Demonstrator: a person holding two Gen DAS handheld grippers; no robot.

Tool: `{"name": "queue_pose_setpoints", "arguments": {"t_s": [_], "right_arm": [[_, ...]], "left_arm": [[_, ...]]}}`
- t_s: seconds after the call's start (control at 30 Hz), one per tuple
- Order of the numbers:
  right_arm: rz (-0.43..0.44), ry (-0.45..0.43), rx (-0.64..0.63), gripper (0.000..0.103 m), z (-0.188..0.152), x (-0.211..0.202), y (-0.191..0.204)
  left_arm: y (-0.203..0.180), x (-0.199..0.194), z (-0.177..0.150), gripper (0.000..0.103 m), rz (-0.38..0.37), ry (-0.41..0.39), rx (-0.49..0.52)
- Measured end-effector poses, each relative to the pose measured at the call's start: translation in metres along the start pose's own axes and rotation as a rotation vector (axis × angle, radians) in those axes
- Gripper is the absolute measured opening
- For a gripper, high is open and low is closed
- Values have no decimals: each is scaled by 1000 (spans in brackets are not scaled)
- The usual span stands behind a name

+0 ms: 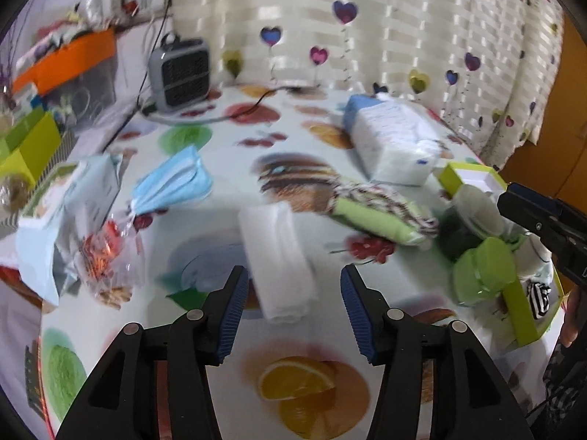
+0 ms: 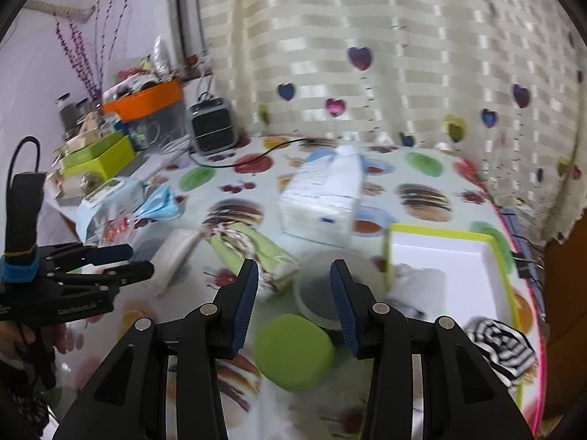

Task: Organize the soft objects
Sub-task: 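Grasp the green patterned cloth with the right gripper while the left gripper reaches the white rolled towel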

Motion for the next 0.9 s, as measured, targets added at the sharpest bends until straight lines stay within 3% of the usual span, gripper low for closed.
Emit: {"name": "queue_pose_setpoints", "arguments": {"t_s": [0.1, 0.4, 0.67, 0.9], "right_arm": [[26, 16, -16, 42, 4, 12, 8], [82, 153, -82, 42, 3, 58, 30], [58, 262, -215, 42, 1, 90, 46], [52, 323, -264, 42, -5, 108, 54]], "left_arm": [[12, 6, 0, 52, -20, 16, -42], [16, 28, 4, 52, -51, 70, -44], [7, 42, 13, 52, -38, 88, 26], [14, 52, 11, 52, -19, 110, 22]]}}
Point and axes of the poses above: each gripper's, at about its wrist camera, not at the fingertips, and x roughly the way its jaws point, y to its left, z to its top, the point moved 7 cm from there along x, roughly the way its jaws point, and after that the axes turned 4 degrees about -y, right-handed, at the moved point
